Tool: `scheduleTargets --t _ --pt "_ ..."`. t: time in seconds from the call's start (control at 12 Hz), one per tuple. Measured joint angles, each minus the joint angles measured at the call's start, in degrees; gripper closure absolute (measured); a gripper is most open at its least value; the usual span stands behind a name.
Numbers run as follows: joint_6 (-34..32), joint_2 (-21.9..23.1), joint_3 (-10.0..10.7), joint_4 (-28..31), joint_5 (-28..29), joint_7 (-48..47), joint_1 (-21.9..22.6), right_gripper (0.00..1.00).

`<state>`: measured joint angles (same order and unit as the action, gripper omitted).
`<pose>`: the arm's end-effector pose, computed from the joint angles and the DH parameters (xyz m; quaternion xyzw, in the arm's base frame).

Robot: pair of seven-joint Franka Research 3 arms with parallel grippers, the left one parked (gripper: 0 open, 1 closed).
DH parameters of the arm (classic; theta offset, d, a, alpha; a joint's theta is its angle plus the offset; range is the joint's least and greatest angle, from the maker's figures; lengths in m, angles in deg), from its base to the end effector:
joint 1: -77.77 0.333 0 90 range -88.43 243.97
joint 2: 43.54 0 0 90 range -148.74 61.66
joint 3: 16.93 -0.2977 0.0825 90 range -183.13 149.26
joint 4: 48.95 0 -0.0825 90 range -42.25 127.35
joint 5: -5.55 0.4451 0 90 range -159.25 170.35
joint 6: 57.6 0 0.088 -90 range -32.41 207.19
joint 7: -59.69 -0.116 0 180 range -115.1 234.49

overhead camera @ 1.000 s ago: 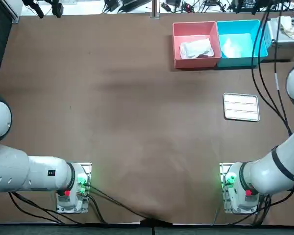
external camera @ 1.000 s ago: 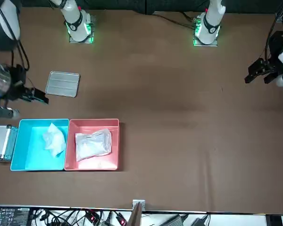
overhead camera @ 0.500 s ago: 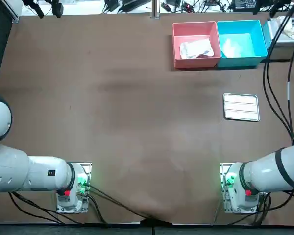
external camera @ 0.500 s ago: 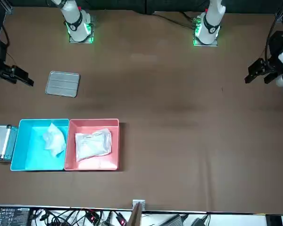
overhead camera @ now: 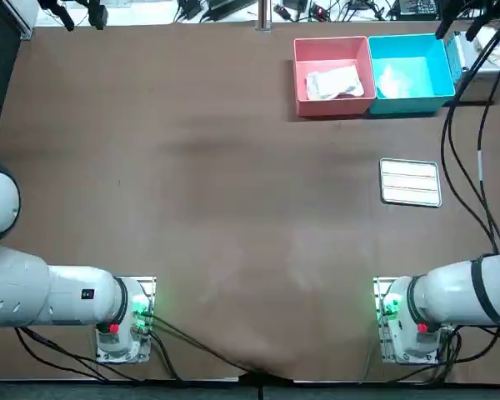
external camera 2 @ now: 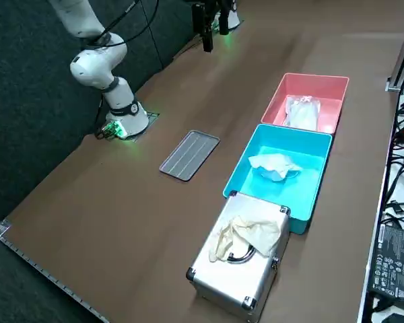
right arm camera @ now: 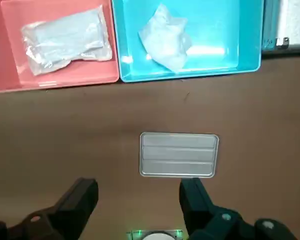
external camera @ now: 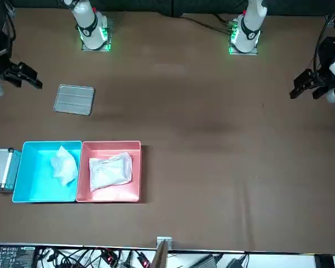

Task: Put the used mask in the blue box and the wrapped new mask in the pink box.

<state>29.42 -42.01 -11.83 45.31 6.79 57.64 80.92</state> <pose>0.5988 -0.0183 0.5698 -0.9981 0.0348 0.0499 0.0120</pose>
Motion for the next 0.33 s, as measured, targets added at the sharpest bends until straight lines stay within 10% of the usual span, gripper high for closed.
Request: scheduleTargets --t 0.33 --pt "0.1 3.7 -1.1 3.2 -0.2 0.0 -0.2 0.00"
